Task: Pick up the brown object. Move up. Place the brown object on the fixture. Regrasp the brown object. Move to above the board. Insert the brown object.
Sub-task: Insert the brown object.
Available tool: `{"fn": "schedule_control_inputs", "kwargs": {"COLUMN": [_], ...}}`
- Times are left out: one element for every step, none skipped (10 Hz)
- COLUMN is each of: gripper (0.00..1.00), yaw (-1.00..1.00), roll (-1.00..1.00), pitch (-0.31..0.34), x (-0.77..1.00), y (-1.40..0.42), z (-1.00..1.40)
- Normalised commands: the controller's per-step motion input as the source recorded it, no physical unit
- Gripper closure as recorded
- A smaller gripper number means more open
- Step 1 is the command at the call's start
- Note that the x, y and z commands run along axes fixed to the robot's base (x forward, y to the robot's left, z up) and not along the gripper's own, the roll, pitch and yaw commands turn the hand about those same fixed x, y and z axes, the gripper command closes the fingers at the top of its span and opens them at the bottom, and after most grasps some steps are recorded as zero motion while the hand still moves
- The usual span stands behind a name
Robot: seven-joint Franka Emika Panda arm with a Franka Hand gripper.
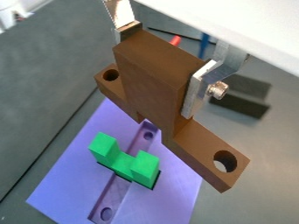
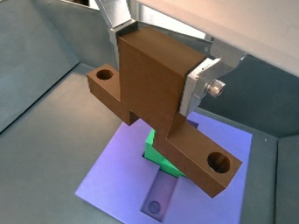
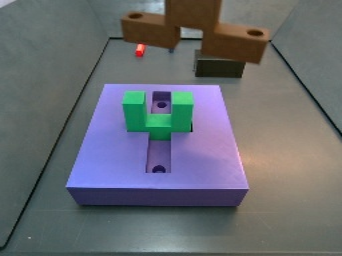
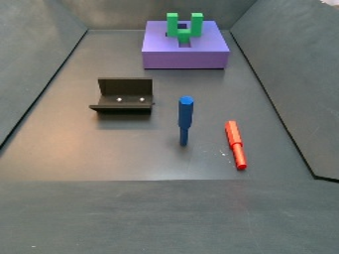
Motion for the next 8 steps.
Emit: {"fn": "schedule_control_inputs", "kwargs": {"gripper": [1.0, 1.0, 1.0, 1.0, 1.0, 1.0, 1.0, 1.0], "yaw": [-0.57, -0.59, -0.64, -0.68, -0.7, -0.72, -0.72, -0.72], "roll": [-0.15, -0.14, -0.16, -0.15, -0.12, -0.08, -0.06, -0.04], "pitch": [0.17, 0.159, 0.057, 0.0, 0.0, 0.0, 0.004, 0.0], "x": [0.37, 0.36, 0.14, 0.02, 0.03, 0.03, 0.07, 0.04], "y": [0.0, 0.0, 0.0, 0.0, 0.0, 0.0, 0.0, 0.0], "z": [-0.2, -0.11, -0.09, -0.07, -0.07, -0.07, -0.05, -0.07]}}
